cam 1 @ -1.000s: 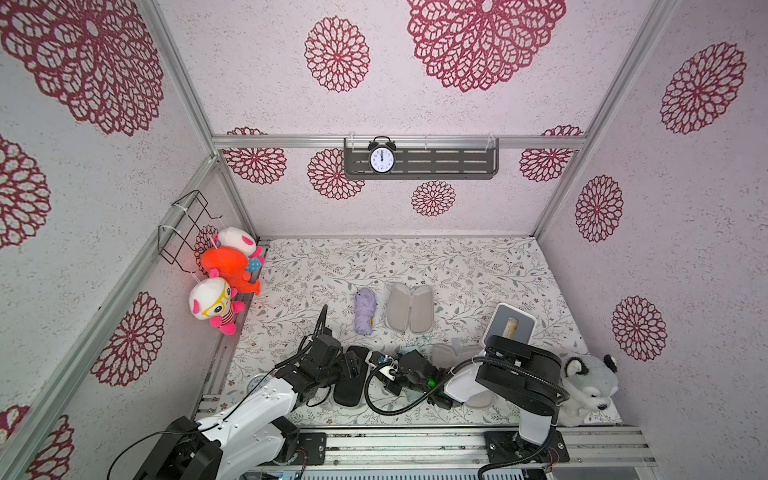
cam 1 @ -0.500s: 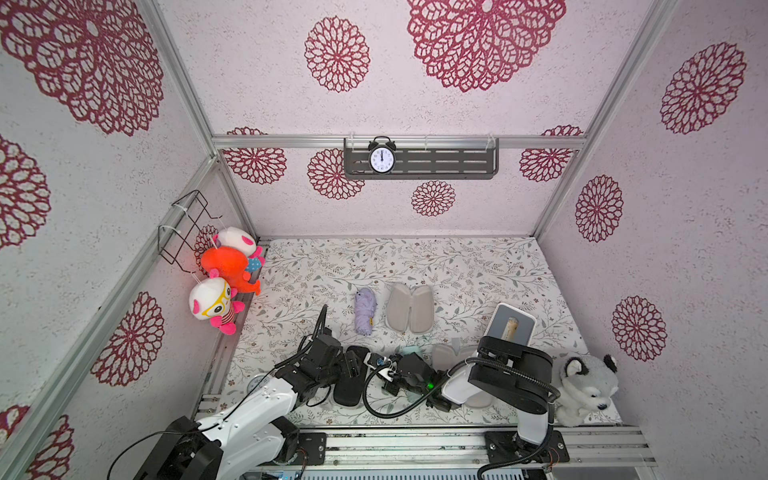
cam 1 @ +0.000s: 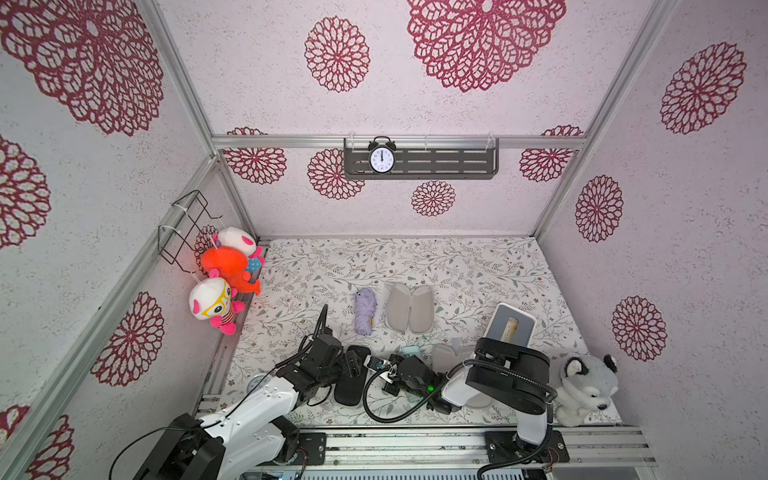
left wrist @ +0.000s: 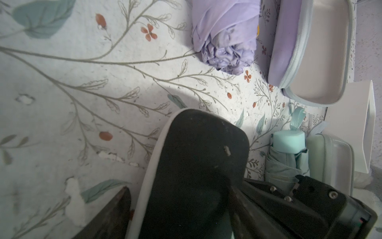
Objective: Put umbrellas into zippered umbrella sleeves
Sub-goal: Zip the zipper on the umbrella sleeve.
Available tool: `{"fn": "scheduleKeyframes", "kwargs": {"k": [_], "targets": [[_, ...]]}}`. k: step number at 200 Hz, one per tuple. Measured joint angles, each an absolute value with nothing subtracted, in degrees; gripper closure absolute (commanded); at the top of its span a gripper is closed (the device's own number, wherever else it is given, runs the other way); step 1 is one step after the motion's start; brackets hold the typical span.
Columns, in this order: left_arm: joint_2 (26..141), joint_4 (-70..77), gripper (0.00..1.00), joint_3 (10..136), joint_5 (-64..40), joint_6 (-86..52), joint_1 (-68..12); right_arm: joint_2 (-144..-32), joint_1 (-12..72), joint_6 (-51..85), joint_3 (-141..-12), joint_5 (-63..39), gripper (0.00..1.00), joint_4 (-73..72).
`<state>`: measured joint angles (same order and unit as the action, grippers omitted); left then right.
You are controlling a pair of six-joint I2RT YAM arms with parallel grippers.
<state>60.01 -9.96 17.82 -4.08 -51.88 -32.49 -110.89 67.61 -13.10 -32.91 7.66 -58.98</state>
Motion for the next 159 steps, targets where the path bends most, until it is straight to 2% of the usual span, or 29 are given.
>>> {"fn": "scheduleKeyframes", "kwargs": {"k": [159], "targets": [[58.78,-9.85,0.26,17.19,-4.56,-52.4,-31.92,-108.51,78.63,-14.72,-31.94,16.75,1.0,-55.33]]}}
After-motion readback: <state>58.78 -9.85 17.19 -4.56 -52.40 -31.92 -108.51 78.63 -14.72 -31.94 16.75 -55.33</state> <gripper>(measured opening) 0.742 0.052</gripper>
